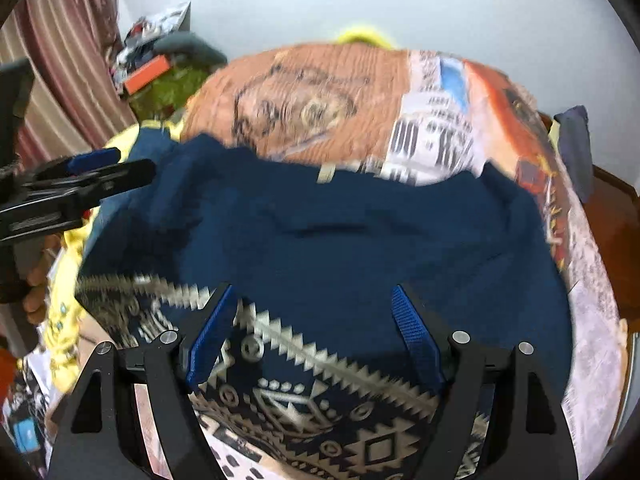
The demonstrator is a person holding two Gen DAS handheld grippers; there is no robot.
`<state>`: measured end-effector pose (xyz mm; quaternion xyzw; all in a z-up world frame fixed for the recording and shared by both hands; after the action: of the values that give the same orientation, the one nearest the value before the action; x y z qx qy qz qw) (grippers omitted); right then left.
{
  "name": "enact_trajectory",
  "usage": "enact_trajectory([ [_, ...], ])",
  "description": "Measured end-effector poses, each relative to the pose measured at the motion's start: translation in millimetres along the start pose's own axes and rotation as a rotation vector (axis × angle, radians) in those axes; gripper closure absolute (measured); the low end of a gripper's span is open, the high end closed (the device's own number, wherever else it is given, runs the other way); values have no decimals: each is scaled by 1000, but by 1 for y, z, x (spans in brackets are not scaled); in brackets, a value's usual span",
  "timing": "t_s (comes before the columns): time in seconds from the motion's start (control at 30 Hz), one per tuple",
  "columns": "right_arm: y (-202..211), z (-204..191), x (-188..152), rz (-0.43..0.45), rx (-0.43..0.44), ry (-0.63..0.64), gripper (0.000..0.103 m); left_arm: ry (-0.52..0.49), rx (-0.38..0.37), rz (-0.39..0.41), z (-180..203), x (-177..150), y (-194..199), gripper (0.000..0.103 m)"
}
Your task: Fold large clothes
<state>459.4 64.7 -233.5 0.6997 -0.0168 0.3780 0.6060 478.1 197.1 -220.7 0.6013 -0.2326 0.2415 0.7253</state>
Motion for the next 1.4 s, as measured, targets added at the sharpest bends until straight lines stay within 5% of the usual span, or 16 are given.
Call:
enact_trajectory([
  [0.23,-7,27,-23,-21,26,-82,21,-72,48,-35,1,-62,-14,12],
  [0.43,7,57,-37,-7,-121,-62,21,-36,86,3,-15,-74,3,12],
  [0.6,13,86,-55,-24,-231,-66,21,60,102,3,-45,-89,16,11],
  [0.73,23,104,-69,-31,-223,-98,21,105,218,14,-71,-101,36,11],
  [0.87,32,124,-79,-39,-361,-90,21,224,224,30,-102,-118,59,11],
  [0.97,38,140,-88,-68,-368,-139,21,280,289,44,-119,-129,79,11],
  [1.2,72,145,-85,-22,-321,-209,21,410,118,160,-104,-137,112,11],
  [1.4,91,114,-65,49,-251,-202,21,513,-154,215,-60,-138,99,11],
])
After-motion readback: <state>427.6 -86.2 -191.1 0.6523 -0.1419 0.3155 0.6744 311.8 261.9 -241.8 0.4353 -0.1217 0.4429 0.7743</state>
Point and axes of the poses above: each gripper's, at about its wrist camera, not at the fingertips, and y roughly against the way its jaws point, z to its right, x to its top, the point moved 6 cm from there along -y, roughly the way its jaws point, and after that the axes turned 13 degrees about -x, right-handed, at the moved point
